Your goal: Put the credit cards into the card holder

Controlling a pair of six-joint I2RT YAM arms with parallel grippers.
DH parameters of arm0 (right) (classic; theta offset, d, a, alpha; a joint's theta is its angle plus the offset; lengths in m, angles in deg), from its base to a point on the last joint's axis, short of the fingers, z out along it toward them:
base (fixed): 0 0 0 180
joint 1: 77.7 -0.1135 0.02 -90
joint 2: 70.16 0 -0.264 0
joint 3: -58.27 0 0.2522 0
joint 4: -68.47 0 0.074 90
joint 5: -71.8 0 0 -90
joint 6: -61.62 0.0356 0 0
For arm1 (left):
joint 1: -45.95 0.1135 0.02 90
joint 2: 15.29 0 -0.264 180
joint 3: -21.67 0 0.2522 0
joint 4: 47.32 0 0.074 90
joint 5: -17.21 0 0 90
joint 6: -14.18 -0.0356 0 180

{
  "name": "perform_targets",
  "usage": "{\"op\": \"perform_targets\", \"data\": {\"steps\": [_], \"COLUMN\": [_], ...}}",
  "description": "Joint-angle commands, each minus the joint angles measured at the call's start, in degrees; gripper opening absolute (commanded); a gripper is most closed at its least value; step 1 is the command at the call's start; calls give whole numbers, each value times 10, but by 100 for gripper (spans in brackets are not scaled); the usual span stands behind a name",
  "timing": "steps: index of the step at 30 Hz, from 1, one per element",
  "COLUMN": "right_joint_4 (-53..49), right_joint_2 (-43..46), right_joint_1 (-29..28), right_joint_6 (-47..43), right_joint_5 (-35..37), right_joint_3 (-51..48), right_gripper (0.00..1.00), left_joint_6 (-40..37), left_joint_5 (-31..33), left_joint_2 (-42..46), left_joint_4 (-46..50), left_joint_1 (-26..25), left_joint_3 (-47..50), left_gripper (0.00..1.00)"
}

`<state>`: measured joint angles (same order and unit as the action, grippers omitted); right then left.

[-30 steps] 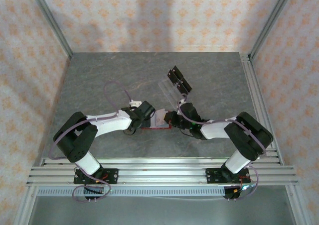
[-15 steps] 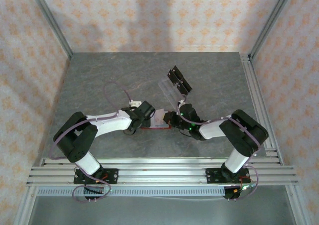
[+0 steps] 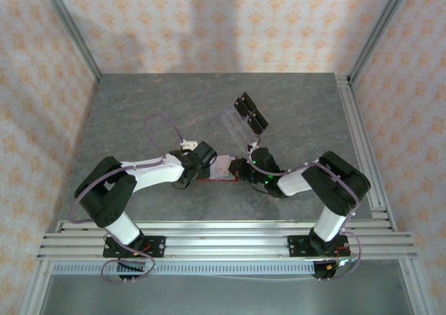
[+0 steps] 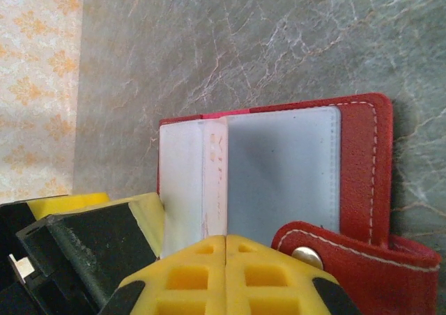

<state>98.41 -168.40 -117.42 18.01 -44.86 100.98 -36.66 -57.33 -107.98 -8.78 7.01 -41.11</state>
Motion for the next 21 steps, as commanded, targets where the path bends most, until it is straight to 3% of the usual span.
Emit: {"op": "perform_targets", "data": {"steps": [1,21], "right_joint_4": [30,16], "right_joint_2": [-11,-41], "right_joint_1": [-4,-4], "right_joint_6": [4,2], "right_joint_5": [-10,-48], "right_joint_3": [-6,22], "right_gripper": [0,0], "left_joint_6": [6,5], "left_joint_5": [20,19], "left_joint_2": [-8,-11], "left_joint_4": [34,34], "left_joint_1": [5,5], "left_joint_3": [15,13], "left_gripper": [100,100]}}
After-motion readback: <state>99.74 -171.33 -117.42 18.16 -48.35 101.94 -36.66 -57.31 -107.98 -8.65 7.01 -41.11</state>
